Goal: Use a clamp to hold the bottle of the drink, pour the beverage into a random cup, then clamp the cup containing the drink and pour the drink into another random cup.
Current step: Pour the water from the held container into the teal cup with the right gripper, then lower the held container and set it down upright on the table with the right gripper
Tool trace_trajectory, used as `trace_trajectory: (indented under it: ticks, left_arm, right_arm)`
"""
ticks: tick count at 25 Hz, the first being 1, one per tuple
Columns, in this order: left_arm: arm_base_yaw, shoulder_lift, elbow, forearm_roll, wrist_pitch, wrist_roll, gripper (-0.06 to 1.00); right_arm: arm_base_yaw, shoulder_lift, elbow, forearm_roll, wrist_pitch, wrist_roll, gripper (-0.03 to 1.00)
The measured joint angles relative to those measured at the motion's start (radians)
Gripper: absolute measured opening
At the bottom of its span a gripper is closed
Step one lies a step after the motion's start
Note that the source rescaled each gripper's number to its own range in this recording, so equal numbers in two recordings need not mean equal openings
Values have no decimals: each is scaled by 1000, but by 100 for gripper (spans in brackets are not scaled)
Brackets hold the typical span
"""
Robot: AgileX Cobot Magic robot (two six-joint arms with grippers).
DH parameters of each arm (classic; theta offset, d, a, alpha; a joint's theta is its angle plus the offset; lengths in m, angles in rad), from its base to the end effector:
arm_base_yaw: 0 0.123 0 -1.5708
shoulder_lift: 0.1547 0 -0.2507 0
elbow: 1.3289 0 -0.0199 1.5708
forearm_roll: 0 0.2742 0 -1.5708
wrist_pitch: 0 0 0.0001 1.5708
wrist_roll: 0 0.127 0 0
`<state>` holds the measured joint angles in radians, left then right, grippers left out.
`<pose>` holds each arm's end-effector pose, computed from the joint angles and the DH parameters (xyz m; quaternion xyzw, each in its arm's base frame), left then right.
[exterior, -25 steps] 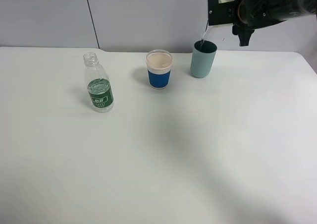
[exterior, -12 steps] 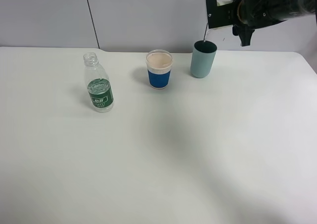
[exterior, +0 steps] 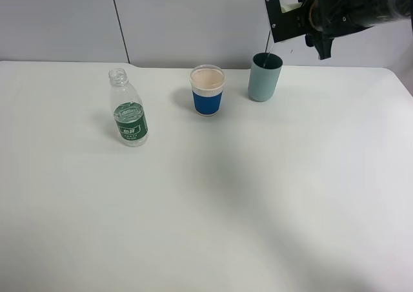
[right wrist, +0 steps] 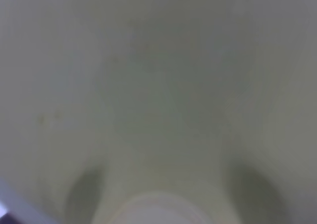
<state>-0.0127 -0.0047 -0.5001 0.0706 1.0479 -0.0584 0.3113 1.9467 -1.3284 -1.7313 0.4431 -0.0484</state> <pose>0.0825 0.0067 0.2742 -0.0206 0.8478 0.0165 0.5296 0.4703 0.0948 0.1669 -0.6634 0.5091 -0.4849 0.2562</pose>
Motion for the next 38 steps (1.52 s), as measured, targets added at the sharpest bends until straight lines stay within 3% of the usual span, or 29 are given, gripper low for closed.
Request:
trace_trajectory:
  ticks: [3,5,7,13,15,17,20,28,33,38]
  left_arm:
    - [0,0,0,0,0,0,100]
    - [0,0,0,0,0,0,100]
    - [0,0,0,0,0,0,100]
    - [0,0,0,0,0,0,100]
    - [0,0,0,0,0,0,100]
    - [0,0,0,0,0,0,100]
    - [0,0,0,0,0,0,100]
    - [0,0,0,0,0,0,100]
    - [0,0,0,0,0,0,100]
    - [0,0,0,0,0,0,100]
  right_arm:
    - [0,0,0,-1,0,-23,2]
    - [0,0,0,-1,-1,24,2]
    - [0,0,0,-1,-5,143,2]
    - [0,0,0,43,-27,736,2]
    - [0,0,0,78,-32,887,2]
    - [0,-1,0,129,-34,1019,2]
    - [2,-13,0,239,-56,1119,2]
    - [89,-131,0,457,-117,1103,2]
    - [159,-209,0,597,-224,902,2]
    - [208,-239,0,834,-294,628,2]
